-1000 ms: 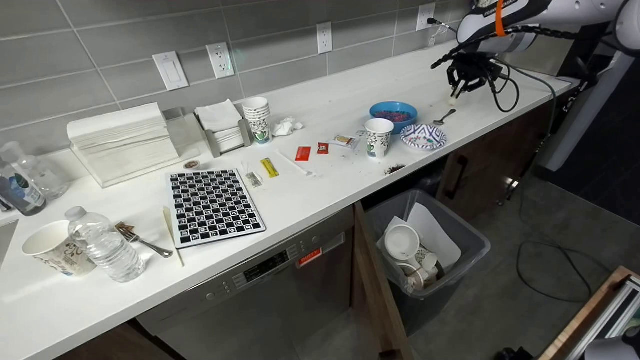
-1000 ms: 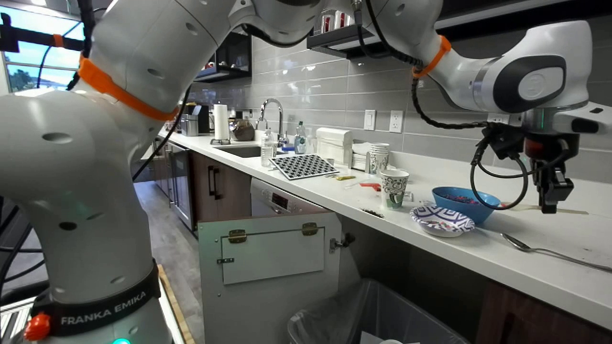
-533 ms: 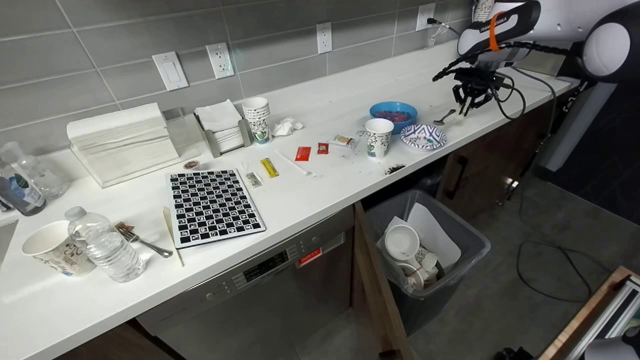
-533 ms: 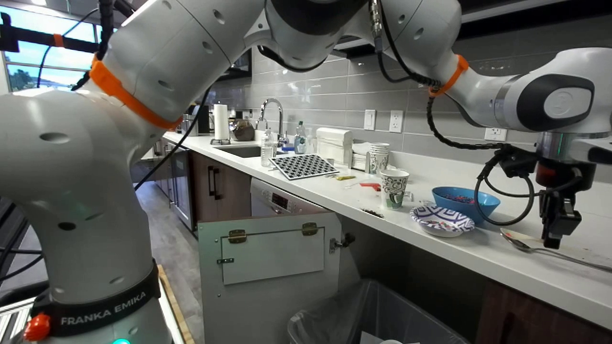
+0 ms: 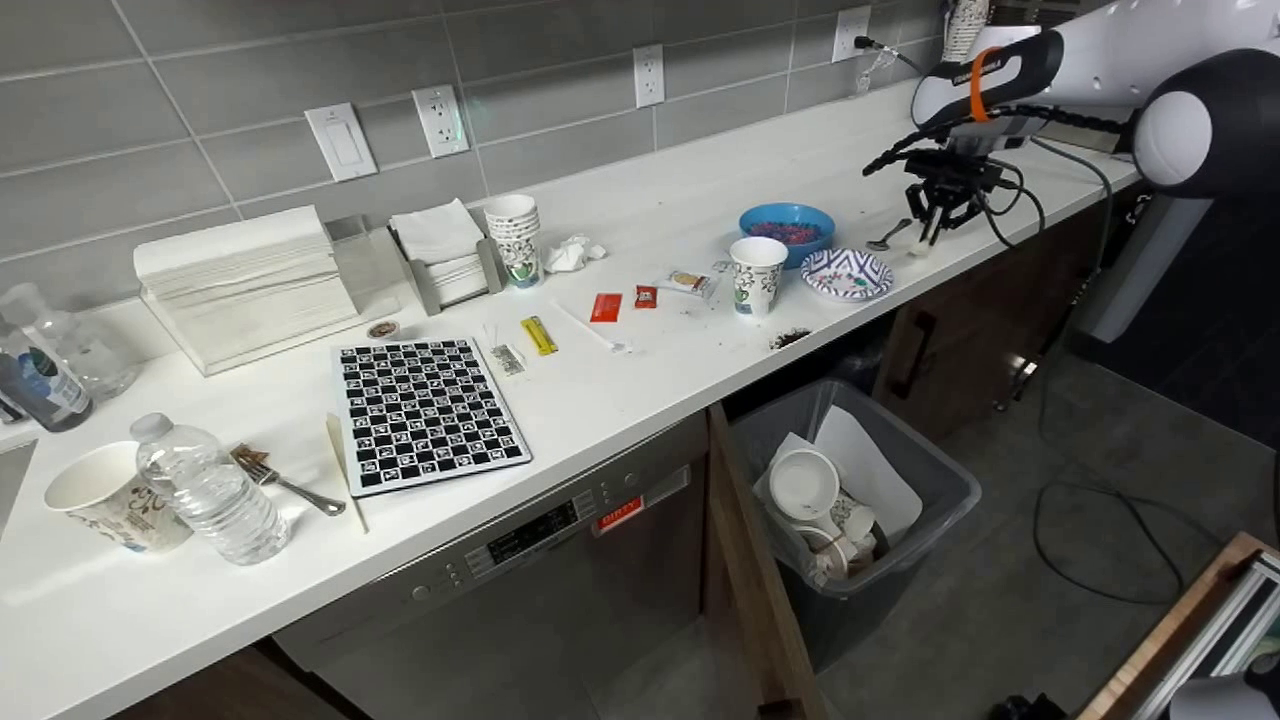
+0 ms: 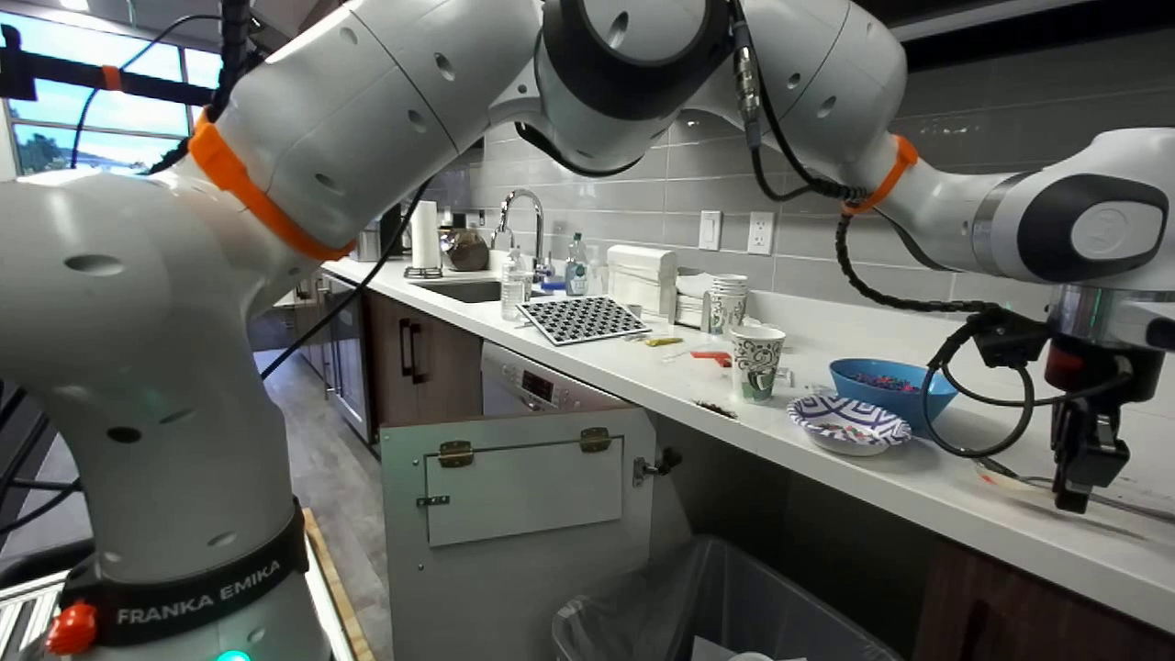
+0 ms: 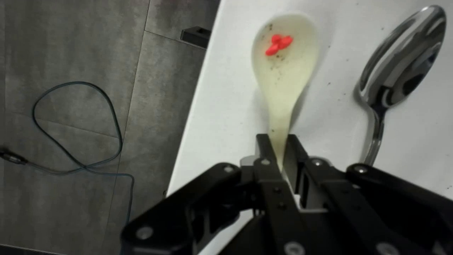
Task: Use the white spoon to transfer some contents from the blue bowl into the white bowl
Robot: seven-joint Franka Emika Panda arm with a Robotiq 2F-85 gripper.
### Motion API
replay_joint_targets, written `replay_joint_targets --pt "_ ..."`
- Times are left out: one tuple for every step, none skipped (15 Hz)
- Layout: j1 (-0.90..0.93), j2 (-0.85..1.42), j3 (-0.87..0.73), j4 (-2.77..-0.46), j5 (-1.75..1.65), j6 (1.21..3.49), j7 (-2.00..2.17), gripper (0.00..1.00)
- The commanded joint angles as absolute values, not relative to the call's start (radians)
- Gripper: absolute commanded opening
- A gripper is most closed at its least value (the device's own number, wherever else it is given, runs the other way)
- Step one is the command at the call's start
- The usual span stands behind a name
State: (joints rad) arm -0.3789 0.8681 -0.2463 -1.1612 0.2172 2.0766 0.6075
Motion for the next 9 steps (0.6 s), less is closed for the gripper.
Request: replay_joint_targets --pt "-0.394 0.925 -0.241 -1.085 0.233 2.049 0.64 0.03" --pt "-0.392 0.924 -0.242 -1.092 0.232 2.057 0.648 0.39" --pt "-0.393 0.92 -0.241 -1.095 0.232 2.062 0.65 0.41" --pt "-0.391 0.91 -0.243 -1.102 0.232 2.074 0.652 0.46" --pt "-0.389 0.9 -0.245 -1.108 0.23 2.085 0.653 0.55" --pt "-0.385 0.885 -0.248 -1.118 0.227 2.102 0.655 0.62" --pt "-0.385 0.872 -0.248 -1.126 0.228 2.118 0.654 0.68" --pt "-0.382 0.852 -0.25 -1.141 0.226 2.137 0.651 0.77" --pt "-0.38 0.834 -0.252 -1.153 0.225 2.155 0.65 0.84"
